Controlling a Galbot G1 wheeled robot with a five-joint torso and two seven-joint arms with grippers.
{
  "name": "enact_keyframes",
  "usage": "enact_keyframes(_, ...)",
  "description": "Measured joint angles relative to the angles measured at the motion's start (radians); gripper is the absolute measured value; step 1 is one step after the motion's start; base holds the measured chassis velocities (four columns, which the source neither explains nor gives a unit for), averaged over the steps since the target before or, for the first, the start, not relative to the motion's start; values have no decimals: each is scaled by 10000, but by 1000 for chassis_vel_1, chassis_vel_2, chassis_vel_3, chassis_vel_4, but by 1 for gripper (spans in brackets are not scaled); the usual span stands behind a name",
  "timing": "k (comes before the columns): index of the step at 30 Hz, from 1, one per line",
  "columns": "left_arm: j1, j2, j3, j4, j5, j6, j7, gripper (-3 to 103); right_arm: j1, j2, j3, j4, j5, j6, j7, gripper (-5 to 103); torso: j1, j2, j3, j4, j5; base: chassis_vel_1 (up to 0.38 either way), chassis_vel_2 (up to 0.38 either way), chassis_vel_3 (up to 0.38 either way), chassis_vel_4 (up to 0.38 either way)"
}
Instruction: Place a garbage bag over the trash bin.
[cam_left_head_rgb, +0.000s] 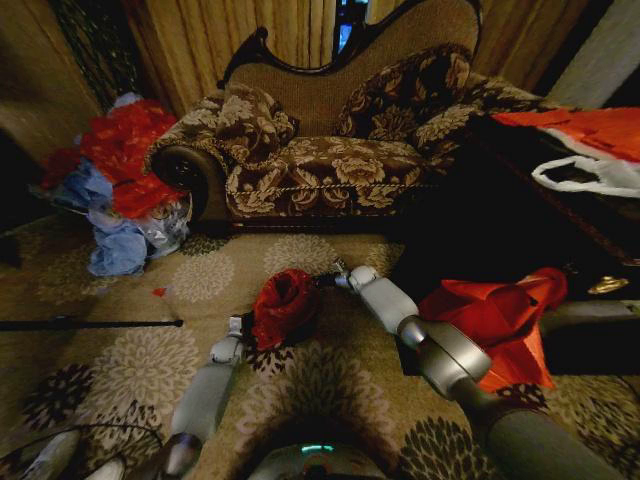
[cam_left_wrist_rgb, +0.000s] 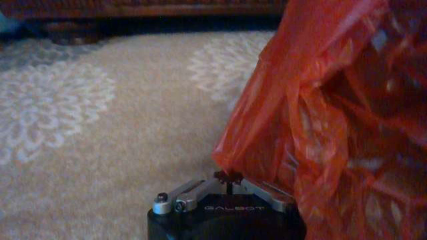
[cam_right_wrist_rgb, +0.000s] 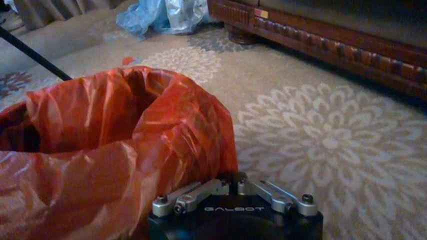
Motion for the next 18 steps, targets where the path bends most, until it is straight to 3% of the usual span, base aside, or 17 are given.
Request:
enact_keyframes(7, 173, 79, 12, 332, 341, 74, 401, 0, -325, -102, 102, 176, -38, 110, 201, 0, 0, 0, 0, 0, -2, 0, 0, 0, 0)
enact_keyframes(18, 33, -123, 6, 1166, 720, -290, 447, 0, -770, -115, 488, 115, -224, 462, 779, 0, 0, 0, 0, 2, -1, 0, 0, 0, 0)
